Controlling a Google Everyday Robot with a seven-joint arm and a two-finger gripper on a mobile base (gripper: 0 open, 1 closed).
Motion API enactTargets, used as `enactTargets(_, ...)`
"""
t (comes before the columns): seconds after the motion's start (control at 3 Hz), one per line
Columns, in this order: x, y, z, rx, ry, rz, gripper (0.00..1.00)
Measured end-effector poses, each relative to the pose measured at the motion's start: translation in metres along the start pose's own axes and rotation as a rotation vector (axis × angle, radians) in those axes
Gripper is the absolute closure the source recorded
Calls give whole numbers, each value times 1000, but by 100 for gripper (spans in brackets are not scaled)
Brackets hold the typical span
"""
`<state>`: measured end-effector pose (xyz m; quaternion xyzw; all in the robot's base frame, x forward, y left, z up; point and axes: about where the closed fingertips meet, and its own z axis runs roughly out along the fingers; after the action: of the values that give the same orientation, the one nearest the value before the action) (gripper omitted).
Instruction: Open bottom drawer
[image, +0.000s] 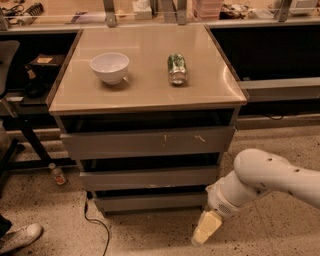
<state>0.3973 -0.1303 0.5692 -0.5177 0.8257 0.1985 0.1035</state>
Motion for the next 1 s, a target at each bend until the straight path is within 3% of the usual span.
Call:
enactTargets(0.67, 20, -41, 109, -37, -85, 98, 0)
enactTargets(1.0, 20, -41, 109, -37, -85, 98, 0)
